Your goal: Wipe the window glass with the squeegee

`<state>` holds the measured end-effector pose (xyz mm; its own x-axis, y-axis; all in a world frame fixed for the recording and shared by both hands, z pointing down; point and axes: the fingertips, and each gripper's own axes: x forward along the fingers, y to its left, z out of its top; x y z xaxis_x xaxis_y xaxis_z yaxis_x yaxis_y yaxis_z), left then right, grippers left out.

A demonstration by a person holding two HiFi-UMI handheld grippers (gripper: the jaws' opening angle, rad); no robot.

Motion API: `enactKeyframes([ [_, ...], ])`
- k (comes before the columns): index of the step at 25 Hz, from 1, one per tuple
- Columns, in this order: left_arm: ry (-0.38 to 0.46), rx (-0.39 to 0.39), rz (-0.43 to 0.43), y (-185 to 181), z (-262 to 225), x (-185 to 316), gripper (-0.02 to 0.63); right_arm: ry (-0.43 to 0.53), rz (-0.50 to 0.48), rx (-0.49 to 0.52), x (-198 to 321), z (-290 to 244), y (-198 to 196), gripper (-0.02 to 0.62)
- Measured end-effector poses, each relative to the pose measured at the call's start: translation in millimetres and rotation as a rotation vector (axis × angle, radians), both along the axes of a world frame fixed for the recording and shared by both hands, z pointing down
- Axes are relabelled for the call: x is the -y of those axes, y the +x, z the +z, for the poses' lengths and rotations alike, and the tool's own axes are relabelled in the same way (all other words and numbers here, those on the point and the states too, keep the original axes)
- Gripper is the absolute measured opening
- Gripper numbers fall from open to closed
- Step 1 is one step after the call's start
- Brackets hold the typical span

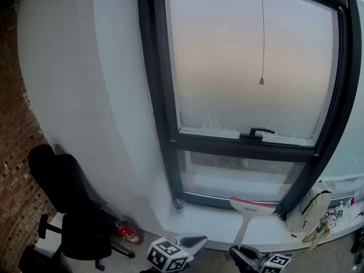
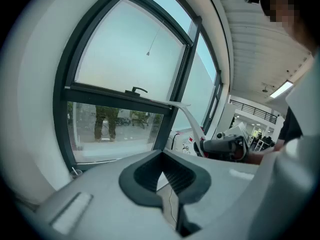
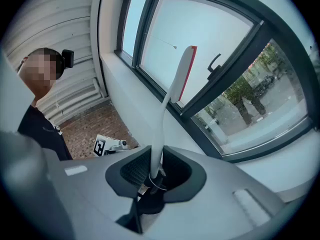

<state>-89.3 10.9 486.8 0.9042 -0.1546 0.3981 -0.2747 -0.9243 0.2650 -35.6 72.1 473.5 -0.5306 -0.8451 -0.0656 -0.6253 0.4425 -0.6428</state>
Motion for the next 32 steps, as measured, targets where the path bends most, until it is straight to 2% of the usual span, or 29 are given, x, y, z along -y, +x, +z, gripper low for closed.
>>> enactKeyframes([
  [9, 0.003, 0.010, -0.029, 6, -2, -6, 0.000, 0.008, -0.020, 0.015, -3, -2, 9, 0.089],
  [16, 0.012, 0.012, -0.070, 13, -5, -12, 0.000, 0.056, -0.089, 0.091, -14, -16, 17, 0.094],
  [19, 0.014, 0.015, -0.088, 20, -7, -17, 0.000, 0.071, -0.104, 0.119, -20, -21, 26, 0.095],
  [28, 0.060, 0.008, -0.163, 46, 4, -37, 0.000, 0.049, -0.161, 0.102, -47, -16, 63, 0.100],
  [32, 0.061, 0.014, -0.212, 51, 2, -40, 0.000, 0.063, -0.204, 0.114, -42, -20, 74, 0.097],
])
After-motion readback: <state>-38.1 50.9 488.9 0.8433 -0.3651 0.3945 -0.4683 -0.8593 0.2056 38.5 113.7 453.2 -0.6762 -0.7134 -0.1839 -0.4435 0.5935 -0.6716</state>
